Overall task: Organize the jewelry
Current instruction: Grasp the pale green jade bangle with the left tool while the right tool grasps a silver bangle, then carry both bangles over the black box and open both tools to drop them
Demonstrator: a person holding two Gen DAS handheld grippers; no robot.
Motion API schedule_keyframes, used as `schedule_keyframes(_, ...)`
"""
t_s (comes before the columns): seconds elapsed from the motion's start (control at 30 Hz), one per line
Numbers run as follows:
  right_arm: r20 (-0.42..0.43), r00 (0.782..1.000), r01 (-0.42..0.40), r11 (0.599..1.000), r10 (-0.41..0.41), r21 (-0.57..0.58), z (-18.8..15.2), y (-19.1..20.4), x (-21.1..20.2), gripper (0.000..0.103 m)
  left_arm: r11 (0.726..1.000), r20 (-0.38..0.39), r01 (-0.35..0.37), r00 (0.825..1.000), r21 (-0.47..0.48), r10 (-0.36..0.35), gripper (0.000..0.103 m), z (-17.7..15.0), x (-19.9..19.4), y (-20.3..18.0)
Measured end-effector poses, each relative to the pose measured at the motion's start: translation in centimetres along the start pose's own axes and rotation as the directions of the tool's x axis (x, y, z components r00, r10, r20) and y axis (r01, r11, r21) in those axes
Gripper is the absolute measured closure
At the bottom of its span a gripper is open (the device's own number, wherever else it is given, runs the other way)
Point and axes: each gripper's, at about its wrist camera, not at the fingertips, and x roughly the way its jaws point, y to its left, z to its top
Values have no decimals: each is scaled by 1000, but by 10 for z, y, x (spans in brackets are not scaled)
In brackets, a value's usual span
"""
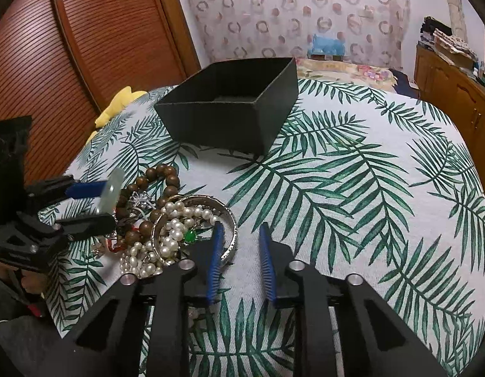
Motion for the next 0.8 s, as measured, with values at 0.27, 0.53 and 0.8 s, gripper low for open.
schedule_keyframes(0.27,-7,1000,4,999,-4,-42,4,3,4,98,1000,40,-26,999,6,25,34,11,-12,6)
schedule_keyframes(0.53,56,998,22,997,-18,-72,13,3,-10,98,999,52,-34,998,0,34,34,27,-10,14)
schedule_keyframes(0.8,107,994,43,996,-34,-84,38,-4,-22,98,1000,64,-25,998,13,24,34,53,-5,18)
